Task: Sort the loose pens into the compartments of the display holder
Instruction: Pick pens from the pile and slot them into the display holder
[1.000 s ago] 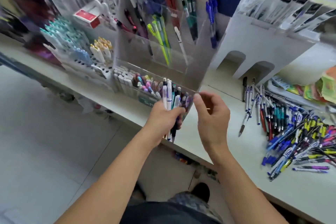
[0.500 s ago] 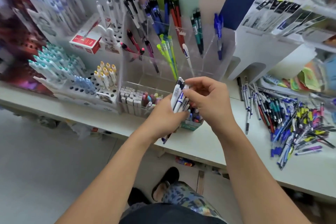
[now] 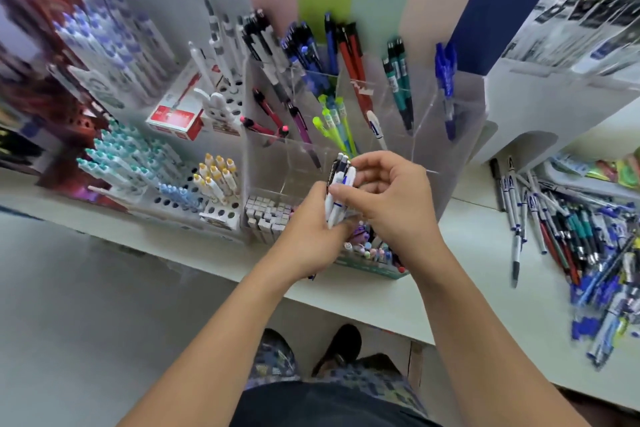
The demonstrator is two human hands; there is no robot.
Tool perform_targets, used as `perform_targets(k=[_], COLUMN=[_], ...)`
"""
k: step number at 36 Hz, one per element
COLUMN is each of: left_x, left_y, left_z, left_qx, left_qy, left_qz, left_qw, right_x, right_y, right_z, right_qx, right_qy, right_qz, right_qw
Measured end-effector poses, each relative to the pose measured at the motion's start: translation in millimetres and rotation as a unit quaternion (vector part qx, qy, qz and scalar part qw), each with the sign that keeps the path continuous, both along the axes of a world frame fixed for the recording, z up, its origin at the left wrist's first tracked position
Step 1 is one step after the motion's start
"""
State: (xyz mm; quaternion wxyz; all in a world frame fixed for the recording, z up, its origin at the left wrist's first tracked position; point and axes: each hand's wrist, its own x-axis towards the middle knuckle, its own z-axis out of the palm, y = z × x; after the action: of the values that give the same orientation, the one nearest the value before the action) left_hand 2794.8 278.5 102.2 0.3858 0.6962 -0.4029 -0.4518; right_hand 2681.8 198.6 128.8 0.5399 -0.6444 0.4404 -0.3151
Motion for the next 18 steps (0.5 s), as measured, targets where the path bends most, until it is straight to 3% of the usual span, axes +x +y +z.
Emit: perform_targets(k=[4, 8, 13, 18], left_x=[8.0, 14.5, 29.6, 46.1], left_y=[-12.7, -18.7, -32.3, -44.0], left_z=[0.6, 1.1, 7.7, 8.1], left_qx=[-0.025, -0.012, 0.005, 0.029], left_qy=[0.062, 0.208, 0.286, 0.375], left_qz=[-0.014, -0.028, -0.053, -0.067], left_qw=[0.998, 0.978, 0.957, 0.924], right_x=[2.1, -4.3, -4.9, -16.9], right_y=[-11.4, -21.7, -27.3, -45.6], right_z=[3.9, 11.3, 25.2, 47.5], right_qx=[0.057, 0.117, 0.05, -0.045], right_qy=[-0.039, -0.129, -0.182, -0.273], right_qz=[-0.005, -0.037, -0.109, -0.263], right_qw=[0.998, 0.984, 0.976, 0.924])
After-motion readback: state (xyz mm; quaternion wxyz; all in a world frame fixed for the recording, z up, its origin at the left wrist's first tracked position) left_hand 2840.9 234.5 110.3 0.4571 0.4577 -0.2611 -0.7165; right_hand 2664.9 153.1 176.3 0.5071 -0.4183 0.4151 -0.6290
